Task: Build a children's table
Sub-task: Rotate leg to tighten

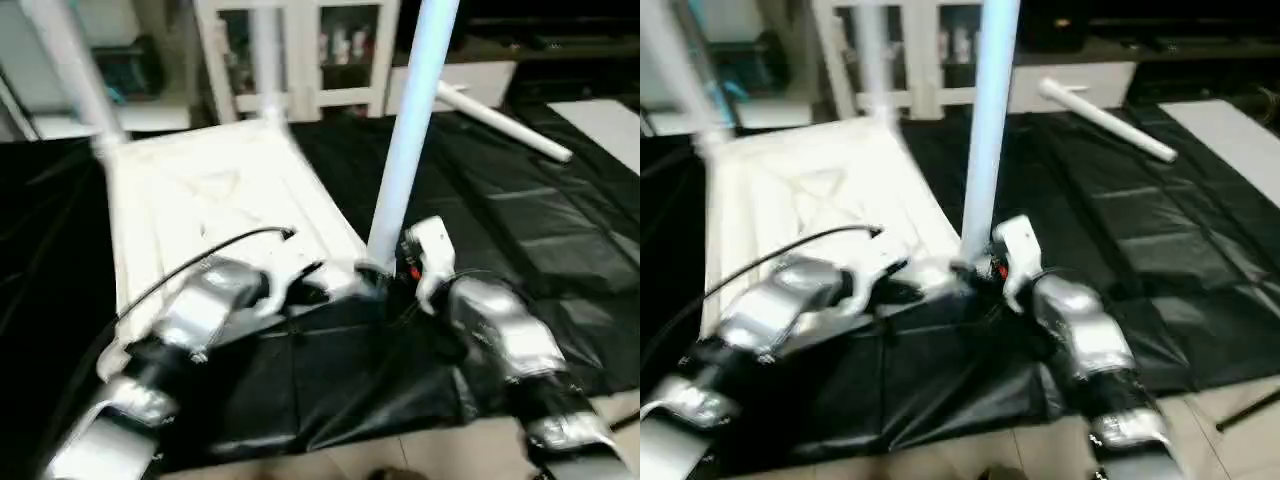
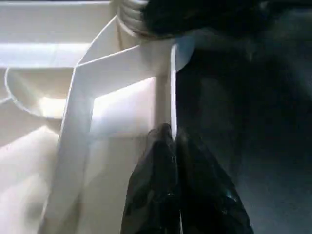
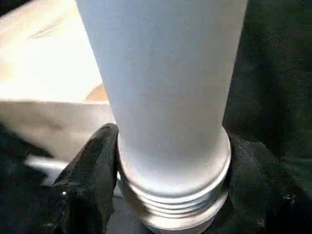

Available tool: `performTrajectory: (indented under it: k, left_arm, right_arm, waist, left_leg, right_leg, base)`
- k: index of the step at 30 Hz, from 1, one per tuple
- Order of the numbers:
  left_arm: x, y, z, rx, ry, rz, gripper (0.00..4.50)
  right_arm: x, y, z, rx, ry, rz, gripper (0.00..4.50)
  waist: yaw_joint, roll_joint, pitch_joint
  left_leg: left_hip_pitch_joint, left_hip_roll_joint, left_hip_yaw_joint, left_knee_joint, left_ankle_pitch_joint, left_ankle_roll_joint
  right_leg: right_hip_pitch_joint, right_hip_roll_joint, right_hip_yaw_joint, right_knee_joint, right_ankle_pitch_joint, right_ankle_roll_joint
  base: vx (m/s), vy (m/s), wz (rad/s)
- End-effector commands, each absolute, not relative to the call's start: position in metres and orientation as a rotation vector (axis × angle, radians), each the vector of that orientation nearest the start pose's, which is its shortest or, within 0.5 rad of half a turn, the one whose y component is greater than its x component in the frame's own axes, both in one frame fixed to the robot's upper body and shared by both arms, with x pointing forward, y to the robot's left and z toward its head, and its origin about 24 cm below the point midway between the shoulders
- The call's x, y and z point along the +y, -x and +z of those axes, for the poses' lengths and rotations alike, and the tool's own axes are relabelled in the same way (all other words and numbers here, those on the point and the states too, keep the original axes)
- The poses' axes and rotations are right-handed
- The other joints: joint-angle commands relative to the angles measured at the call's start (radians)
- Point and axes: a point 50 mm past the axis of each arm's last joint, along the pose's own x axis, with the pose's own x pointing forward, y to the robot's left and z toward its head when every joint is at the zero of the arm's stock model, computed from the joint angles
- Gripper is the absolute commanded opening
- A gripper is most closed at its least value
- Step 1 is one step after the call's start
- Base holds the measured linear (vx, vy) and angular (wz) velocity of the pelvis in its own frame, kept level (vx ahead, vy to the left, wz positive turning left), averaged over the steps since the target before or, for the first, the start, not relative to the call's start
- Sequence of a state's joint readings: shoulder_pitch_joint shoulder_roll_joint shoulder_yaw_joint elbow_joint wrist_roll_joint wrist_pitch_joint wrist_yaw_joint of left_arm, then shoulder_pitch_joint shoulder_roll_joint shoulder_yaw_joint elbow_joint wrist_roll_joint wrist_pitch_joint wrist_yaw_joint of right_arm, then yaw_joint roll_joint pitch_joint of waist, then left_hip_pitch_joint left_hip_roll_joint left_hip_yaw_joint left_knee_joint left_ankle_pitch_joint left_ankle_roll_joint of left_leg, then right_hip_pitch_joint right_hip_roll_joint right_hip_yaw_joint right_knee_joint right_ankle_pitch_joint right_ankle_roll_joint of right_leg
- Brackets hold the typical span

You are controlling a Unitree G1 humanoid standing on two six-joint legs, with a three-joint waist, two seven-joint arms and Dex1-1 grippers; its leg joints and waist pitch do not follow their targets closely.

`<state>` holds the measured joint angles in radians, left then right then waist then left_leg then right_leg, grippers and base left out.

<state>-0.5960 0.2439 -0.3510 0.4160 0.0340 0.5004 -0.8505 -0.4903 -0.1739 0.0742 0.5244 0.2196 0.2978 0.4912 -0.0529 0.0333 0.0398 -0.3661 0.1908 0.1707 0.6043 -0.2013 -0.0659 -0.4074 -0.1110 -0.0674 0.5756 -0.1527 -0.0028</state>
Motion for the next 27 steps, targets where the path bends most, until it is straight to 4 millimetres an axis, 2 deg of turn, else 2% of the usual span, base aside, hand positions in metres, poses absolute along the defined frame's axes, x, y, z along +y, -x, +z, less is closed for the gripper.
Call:
performTrajectory:
  k: [1, 2, 4, 5, 6, 7, 9, 10, 12, 15, 16, 17, 20, 21, 23, 24, 25, 26, 27]
  left_arm:
    - [0.067, -0.321, 0.043, 0.558, -0.36, -1.008, 0.0]
    - [0.063, -0.323, 0.043, 0.545, -0.364, -0.986, 0.0]
    - [0.053, -0.328, 0.044, 0.512, -0.373, -0.933, 0.0]
    - [0.045, -0.331, 0.045, 0.489, -0.391, -0.912, 0.0]
    - [0.039, -0.333, 0.046, 0.47, -0.403, -0.899, 0.0]
    - [0.035, -0.334, 0.047, 0.459, -0.409, -0.893, 0.0]
    - [0.034, -0.334, 0.047, 0.454, -0.412, -0.894, 0.0]
    - [0.036, -0.334, 0.047, 0.452, -0.409, -0.891, 0.0]
    - [0.039, -0.334, 0.046, 0.449, -0.418, -0.894, 0.0]
    - [0.044, -0.332, 0.043, 0.438, -0.44, -0.923, 0.0]
    - [0.044, -0.332, 0.042, 0.432, -0.442, -0.932, 0.0]
    - [0.046, -0.331, 0.041, 0.427, -0.45, -0.938, 0.0]
    - [0.053, -0.33, 0.038, 0.424, -0.464, -0.956, 0.0]
    - [0.055, -0.329, 0.038, 0.416, -0.469, -0.971, 0.0]
    - [0.057, -0.327, 0.037, 0.41, -0.468, -0.99, 0.0]
    - [0.065, -0.327, 0.035, 0.423, -0.467, -0.979, 0.0]
    - [0.069, -0.328, 0.034, 0.432, -0.471, -0.969, 0.0]
    - [0.074, -0.329, 0.033, 0.438, -0.475, -0.961, 0.0]
    - [0.077, -0.329, 0.032, 0.442, -0.477, -0.955, 0.0]
  right_arm:
    - [-0.11, -0.343, 0.037, 0.351, -0.076, 0.439, 2.73]
    - [-0.107, -0.346, 0.036, 0.357, -0.075, 0.389, 2.73]
    - [-0.101, -0.352, 0.036, 0.364, -0.087, 0.289, 2.73]
    - [-0.094, -0.355, 0.037, 0.361, -0.079, 0.256, 2.73]
    - [-0.088, -0.358, 0.039, 0.346, -0.059, 0.231, 2.73]
    - [-0.083, -0.36, 0.041, 0.331, -0.049, 0.227, 2.72]
    - [-0.08, -0.361, 0.042, 0.32, -0.053, 0.23, 2.72]
    - [-0.079, -0.363, 0.045, 0.298, -0.067, 0.228, 2.72]
    - [-0.078, -0.364, 0.046, 0.277, -0.073, 0.24, 2.72]
    - [-0.078, -0.363, 0.053, 0.211, -0.096, 0.306, 2.72]
    - [-0.077, -0.364, 0.054, 0.193, -0.096, 0.319, 3.07]
    - [-0.078, -0.362, 0.056, 0.173, -0.108, 0.34, 3.42]
    - [-0.085, -0.357, 0.06, 0.135, -0.099, 0.36, 3.54]
    - [-0.088, -0.355, 0.06, 0.129, -0.092, 0.367, 3.54]
    - [-0.092, -0.351, 0.061, 0.118, -0.079, 0.367, 3.82]
    - [-0.103, -0.341, 0.064, 0.107, -0.067, 0.38, 3.86]
    - [-0.108, -0.336, 0.066, 0.102, -0.075, 0.391, 3.86]
    - [-0.112, -0.328, 0.068, 0.102, -0.083, 0.415, 3.86]
    - [-0.114, -0.323, 0.069, 0.103, -0.087, 0.432, 3.86]
  waist:
    - [-0.007, -0.005, -0.052]
    - [-0.01, -0.006, -0.058]
    - [-0.011, -0.006, -0.059]
    - [-0.011, -0.019, -0.06]
    - [-0.009, -0.022, -0.06]
    - [-0.009, -0.023, -0.06]
    - [-0.002, -0.022, -0.062]
    - [0.0, -0.027, -0.063]
    - [0.005, -0.026, -0.066]
    - [0.01, -0.022, -0.07]
    - [0.012, -0.023, -0.072]
    - [0.016, -0.019, -0.077]
    - [0.025, -0.015, -0.075]
    - [0.028, -0.016, -0.075]
    - [0.037, -0.016, -0.072]
    - [0.045, -0.017, -0.065]
    - [0.044, -0.016, -0.063]
    - [0.045, -0.009, -0.059]
    - [0.046, -0.014, -0.056]
  left_leg:
    - [0.0, 0.011, -0.012, -0.084, -0.391, -0.008]
    - [0.002, 0.009, -0.014, -0.081, -0.382, -0.007]
    - [-0.001, 0.01, -0.011, -0.081, -0.363, 0.002]
    - [-0.002, 0.009, -0.008, -0.08, -0.351, 0.018]
    - [-0.002, 0.011, -0.008, -0.081, -0.348, 0.021]
    - [-0.002, 0.012, -0.007, -0.08, -0.339, 0.025]
    - [-0.006, 0.015, -0.006, -0.081, -0.318, 0.034]
    - [-0.007, 0.016, -0.005, -0.081, -0.305, 0.04]
    - [-0.014, 0.018, -0.004, -0.081, -0.249, 0.06]
    - [-0.013, 0.017, 0.001, -0.074, -0.193, 0.087]
    - [-0.013, 0.017, 0.001, -0.072, -0.178, 0.095]
    - [-0.014, 0.018, 0.003, -0.066, -0.108, 0.126]
    - [-0.011, 0.021, 0.006, -0.065, -0.074, 0.158]
    - [-0.01, 0.022, 0.006, -0.065, -0.076, 0.159]
    - [-0.007, 0.024, 0.006, -0.068, -0.097, 0.149]
    - [-0.003, 0.024, 0.007, -0.075, -0.137, 0.124]
    - [-0.001, 0.026, 0.007, -0.077, -0.155, 0.116]
    - [-0.001, 0.025, 0.006, -0.082, -0.205, 0.097]
    - [-0.001, 0.024, 0.005, -0.087, -0.224, 0.088]
  right_leg:
    - [0.031, -0.024, 0.013, -0.087, -0.517, -0.137]
    - [0.036, -0.026, 0.01, -0.089, -0.515, -0.134]
    - [0.034, -0.025, 0.013, -0.088, -0.476, -0.144]
    - [0.034, -0.024, 0.012, -0.083, -0.462, -0.155]
    - [0.034, -0.023, 0.012, -0.086, -0.459, -0.155]
    - [0.032, -0.024, 0.013, -0.085, -0.442, -0.161]
    - [0.037, -0.025, 0.015, -0.078, -0.399, -0.168]
    - [0.038, -0.025, 0.016, -0.076, -0.375, -0.173]
    - [0.046, -0.026, 0.018, -0.062, -0.287, -0.2]
    - [0.048, -0.026, 0.019, -0.055, -0.211, -0.224]
    - [0.049, -0.026, 0.019, -0.053, -0.19, -0.231]
    - [0.051, -0.025, 0.02, -0.042, -0.101, -0.255]
    - [0.053, -0.023, 0.02, -0.038, -0.048, -0.275]
    - [0.053, -0.024, 0.02, -0.038, -0.051, -0.276]
    - [0.051, -0.024, 0.021, -0.041, -0.091, -0.268]
    - [0.051, -0.019, 0.022, -0.049, -0.147, -0.243]
    - [0.048, -0.019, 0.024, -0.051, -0.164, -0.236]
    - [0.047, -0.02, 0.025, -0.057, -0.22, -0.217]
    - [0.051, -0.017, 0.025, -0.064, -0.245, -0.197]
  base:
    - [0.0, 0.0, 0.0]
    - [0.0, 0.0, 0.0]
    - [0.0, 0.0, 0.0]
    - [0.0, 0.0, 0.0]
    - [0.0, 0.0, 0.0]
    - [0.0, 0.0, 0.0]
    - [0.0, 0.0, 0.0]
    - [0.0, 0.0, 0.0]
    - [0.0, 0.0, 0.0]
    - [0.0, 0.0, 0.0]
    - [0.0, 0.0, 0.0]
    - [0.0, 0.0, 0.0]
    - [0.0, 0.0, 0.0]
    - [0.0, 0.0, 0.0]
    - [0.0, 0.0, 0.0]
    - [0.0, 0.0, 0.0]
    - [0.0, 0.0, 0.0]
    - [0.0, 0.0, 0.0]
    - [0.0, 0.0, 0.0]
